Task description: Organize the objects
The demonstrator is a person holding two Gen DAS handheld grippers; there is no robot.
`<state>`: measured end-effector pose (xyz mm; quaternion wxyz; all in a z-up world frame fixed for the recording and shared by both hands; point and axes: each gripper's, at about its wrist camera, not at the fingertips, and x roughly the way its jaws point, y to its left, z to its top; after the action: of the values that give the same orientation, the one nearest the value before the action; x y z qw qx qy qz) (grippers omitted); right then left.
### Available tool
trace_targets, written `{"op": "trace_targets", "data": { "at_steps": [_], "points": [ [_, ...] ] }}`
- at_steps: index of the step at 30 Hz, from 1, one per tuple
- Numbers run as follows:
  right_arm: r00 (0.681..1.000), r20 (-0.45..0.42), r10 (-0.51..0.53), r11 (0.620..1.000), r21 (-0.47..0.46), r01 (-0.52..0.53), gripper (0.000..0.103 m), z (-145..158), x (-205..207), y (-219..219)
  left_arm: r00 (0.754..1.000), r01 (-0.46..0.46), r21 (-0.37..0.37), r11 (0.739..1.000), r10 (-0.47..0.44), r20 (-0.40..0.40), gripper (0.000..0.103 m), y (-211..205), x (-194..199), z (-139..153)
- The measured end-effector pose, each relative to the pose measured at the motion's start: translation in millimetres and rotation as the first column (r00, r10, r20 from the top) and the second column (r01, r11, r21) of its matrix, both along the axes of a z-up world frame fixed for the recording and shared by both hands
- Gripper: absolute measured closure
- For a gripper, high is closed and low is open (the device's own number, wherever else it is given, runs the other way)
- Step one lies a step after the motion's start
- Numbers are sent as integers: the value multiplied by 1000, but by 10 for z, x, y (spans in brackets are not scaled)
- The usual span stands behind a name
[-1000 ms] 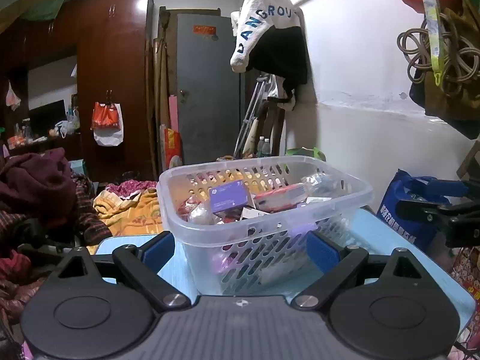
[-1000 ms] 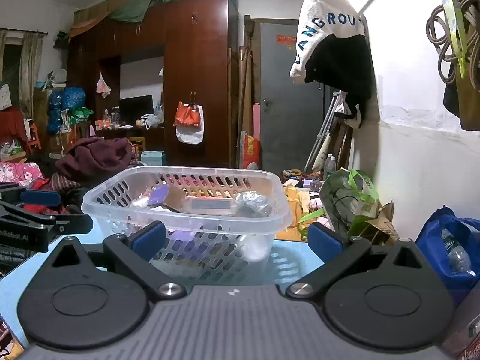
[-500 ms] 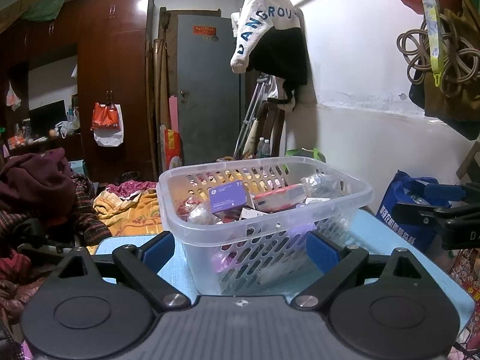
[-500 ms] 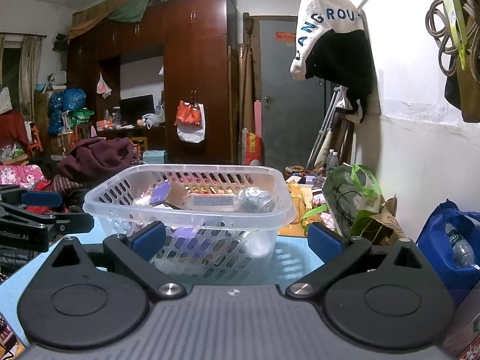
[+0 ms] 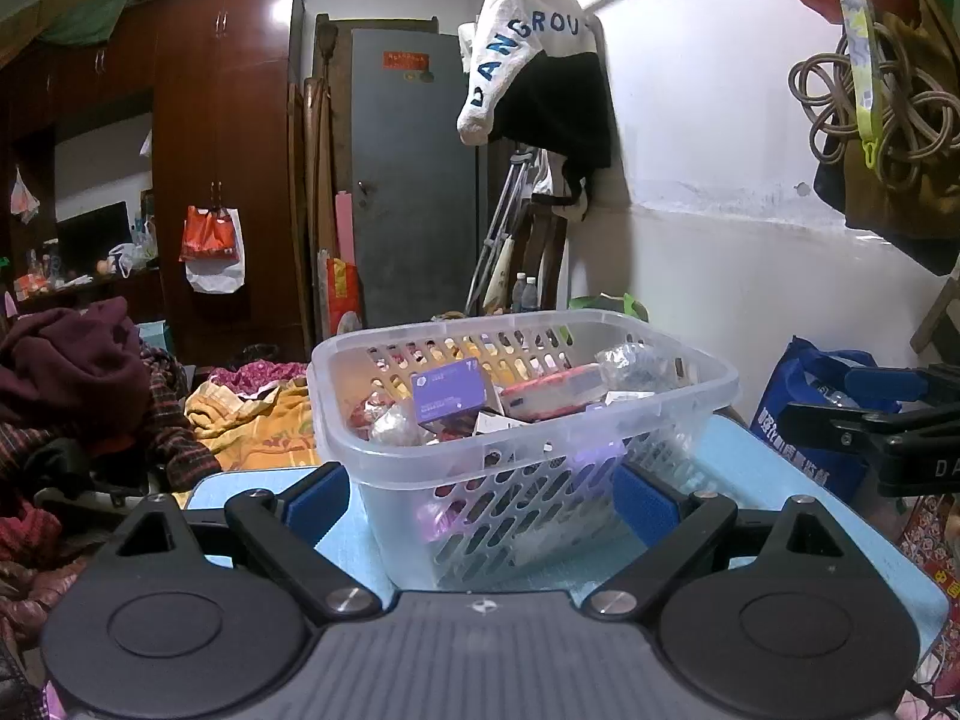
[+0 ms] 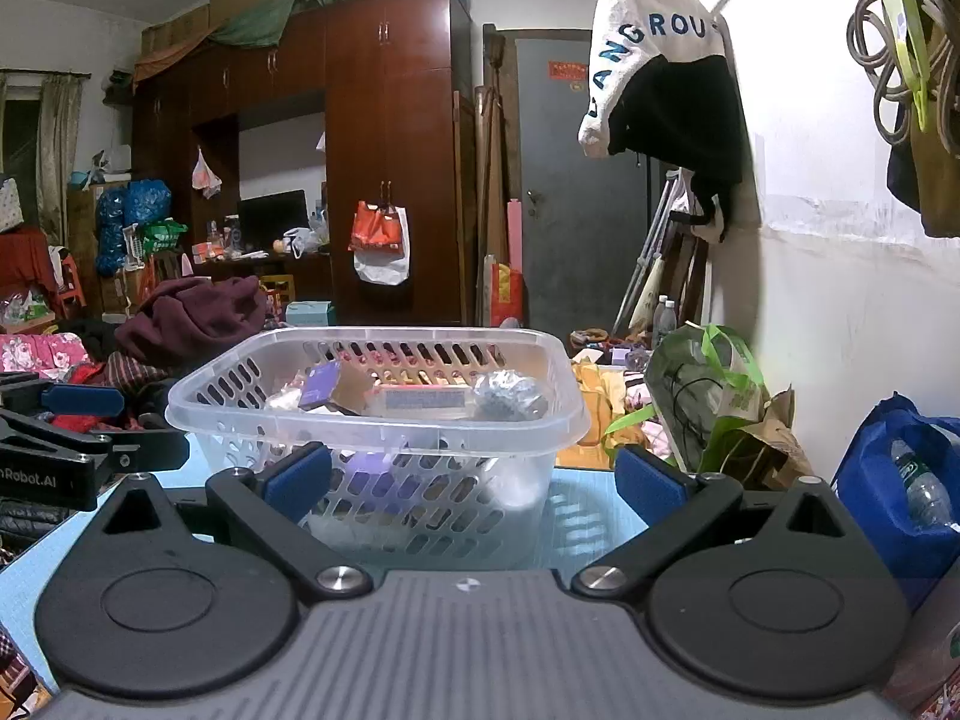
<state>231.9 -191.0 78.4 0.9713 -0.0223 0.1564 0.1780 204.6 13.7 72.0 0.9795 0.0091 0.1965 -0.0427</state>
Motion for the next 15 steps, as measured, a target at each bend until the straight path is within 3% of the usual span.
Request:
{"op": "trace_targets", "data": {
  "at_steps": [15],
  "points": [
    [1000,0,-6,1000,3,6,0,-15,-8,-13,1000,7,-6,1000,-7,-1,7,1,0,-21]
  ]
}}
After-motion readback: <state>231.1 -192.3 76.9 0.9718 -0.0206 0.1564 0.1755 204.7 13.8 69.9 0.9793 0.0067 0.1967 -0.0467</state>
